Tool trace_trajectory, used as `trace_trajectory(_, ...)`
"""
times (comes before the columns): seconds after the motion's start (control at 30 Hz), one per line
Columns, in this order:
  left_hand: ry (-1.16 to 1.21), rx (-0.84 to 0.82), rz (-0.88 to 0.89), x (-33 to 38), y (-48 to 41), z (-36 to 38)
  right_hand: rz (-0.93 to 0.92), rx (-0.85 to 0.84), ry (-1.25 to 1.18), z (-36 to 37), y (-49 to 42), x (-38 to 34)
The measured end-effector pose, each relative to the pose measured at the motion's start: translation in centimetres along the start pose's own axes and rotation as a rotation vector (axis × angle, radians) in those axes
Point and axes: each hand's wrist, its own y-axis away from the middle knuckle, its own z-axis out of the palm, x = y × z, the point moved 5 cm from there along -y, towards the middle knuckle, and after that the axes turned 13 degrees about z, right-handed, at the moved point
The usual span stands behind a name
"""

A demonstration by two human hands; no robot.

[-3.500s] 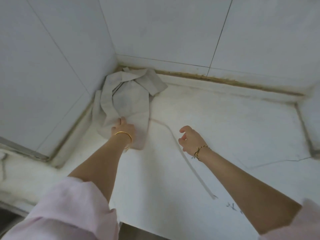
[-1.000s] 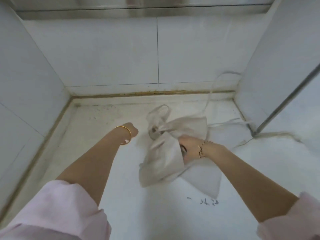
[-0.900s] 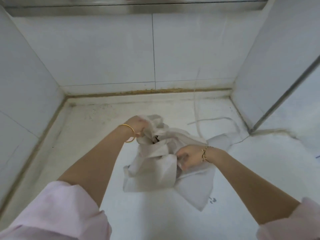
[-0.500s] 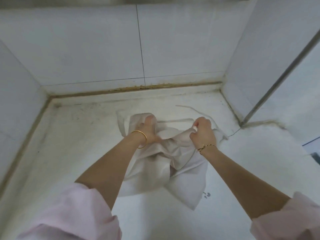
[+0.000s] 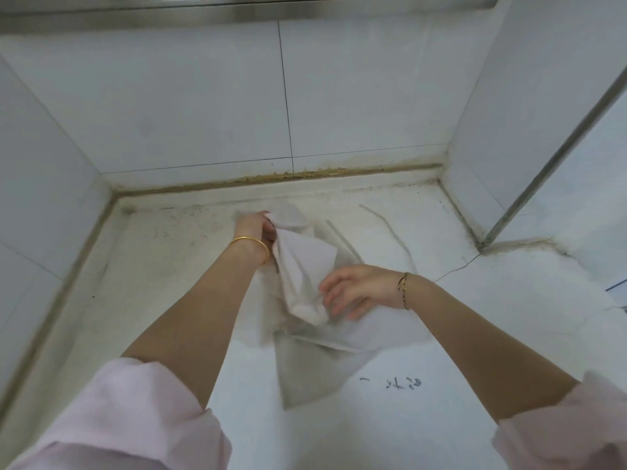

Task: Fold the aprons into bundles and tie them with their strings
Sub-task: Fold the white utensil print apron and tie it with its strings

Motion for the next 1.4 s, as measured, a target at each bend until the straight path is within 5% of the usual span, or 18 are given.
trace_trajectory(0.17,0.203,0.069,0.013,2.8,1.1,-1.2,0.061,0.726,-0.001,-4.4,-0.6,1.3)
trace_trajectory(0.27,0.196,0.035,0.015,4.3,2.1,-0.9,0.193,0.852,-0.030,-4.7,-1.5,3.4)
trace_trajectory(0.4,0.202,0.037,0.102,6.1,2.6,-1.1,0.195,0.723,-0.540,-2.8,-2.2,5.4)
trace_trajectory(0.5,0.200,0.028,0.106,7.0,2.7,-1.4,0.177,0.422,-0.616,-0.8,-2.9,5.7)
trace_trajectory(0.57,0.214,0.043,0.107,7.5,2.2,-1.9,0.180,0.414,-0.648,-1.1,-3.3,5.8)
trace_trajectory(0.67,0.079,0.179,0.233,8.6,0.9,-3.6,0.154,0.789,-0.615,-4.7,-1.9,5.0)
trace_trajectory(0.77,-0.183,0.398,0.439,9.3,0.6,-5.5,0.127,1.216,-0.288,-9.1,2.8,2.7)
trace_trajectory(0.87,-0.285,0.507,0.513,8.3,1.2,-6.1,-0.040,1.480,-0.220,-11.9,7.3,-0.7)
trace_trajectory(0.93,-0.559,0.455,0.497,7.7,1.1,-6.1,-0.195,1.597,-0.185,-12.8,9.3,-3.0)
trace_trajectory(1.07,-1.148,0.119,0.194,5.1,0.7,-5.6,-0.469,1.514,-0.036,-13.0,10.9,-7.0)
trace_trajectory(1.13,-1.338,0.116,0.298,5.9,1.3,-4.4,-0.574,1.355,0.102,-11.8,10.6,-8.6)
trace_trajectory(1.2,-1.112,-0.048,0.572,7.1,2.3,-1.1,-0.628,1.200,0.146,-10.2,10.1,-9.7)
trace_trajectory(1.27,-0.716,-0.379,0.594,7.4,4.7,3.0,-0.652,1.111,0.133,-8.8,9.4,-10.7)
trace_trajectory(1.33,-0.727,-0.605,0.568,7.2,6.5,6.4,-0.685,1.020,0.092,-7.9,8.8,-11.5)
trace_trajectory(1.4,-0.885,-0.610,0.700,7.6,6.5,8.2,-0.738,0.937,0.008,-7.2,8.7,-12.0)
